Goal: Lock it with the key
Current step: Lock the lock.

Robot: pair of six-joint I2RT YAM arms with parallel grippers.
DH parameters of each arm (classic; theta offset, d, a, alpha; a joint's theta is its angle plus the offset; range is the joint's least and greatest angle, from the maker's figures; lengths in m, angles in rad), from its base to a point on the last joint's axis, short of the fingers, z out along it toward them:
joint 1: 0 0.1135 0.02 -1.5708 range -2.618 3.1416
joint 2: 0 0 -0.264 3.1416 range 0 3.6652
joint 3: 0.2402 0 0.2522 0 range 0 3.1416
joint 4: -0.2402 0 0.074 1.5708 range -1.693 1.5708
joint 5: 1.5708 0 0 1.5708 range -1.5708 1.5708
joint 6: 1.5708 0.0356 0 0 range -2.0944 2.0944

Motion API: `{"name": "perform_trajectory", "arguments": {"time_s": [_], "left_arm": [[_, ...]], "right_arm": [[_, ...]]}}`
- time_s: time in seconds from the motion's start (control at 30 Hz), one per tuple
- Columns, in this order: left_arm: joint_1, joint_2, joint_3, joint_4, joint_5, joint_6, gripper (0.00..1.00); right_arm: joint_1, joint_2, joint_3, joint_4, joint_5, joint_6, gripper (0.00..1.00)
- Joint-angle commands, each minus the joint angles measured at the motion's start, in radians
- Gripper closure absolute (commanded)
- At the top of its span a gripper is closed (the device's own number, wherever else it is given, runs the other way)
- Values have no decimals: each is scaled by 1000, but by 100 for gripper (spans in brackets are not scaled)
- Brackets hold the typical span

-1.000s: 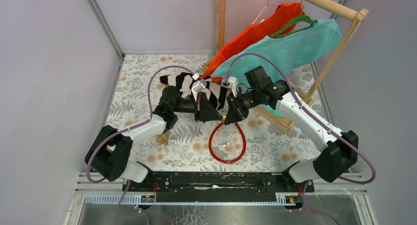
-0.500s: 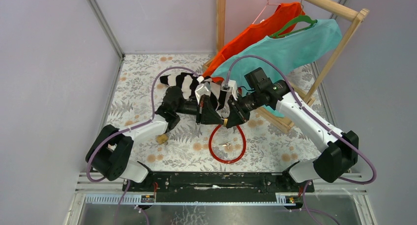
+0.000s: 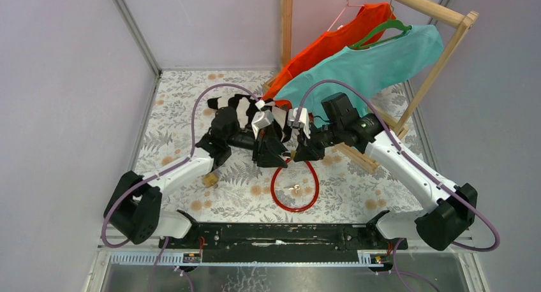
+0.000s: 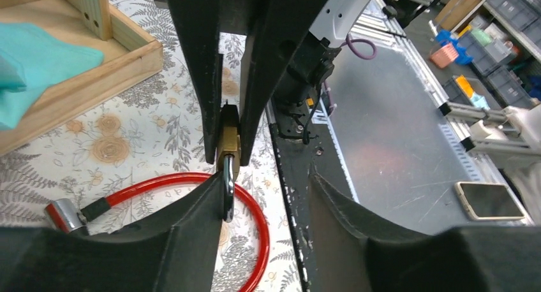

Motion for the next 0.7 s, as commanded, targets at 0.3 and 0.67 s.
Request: {"name": "perform_trajectory", "arguments": {"time_s": [0.3,0.67], "left_arm": [[33,-49,69,-271,-24,204,46],[54,-59,60,-254,-80,197,62]], "right_arm": [[-11,-64,-27,135,24,-50,100],[-11,-69,-39,125,14,-49,100]]}}
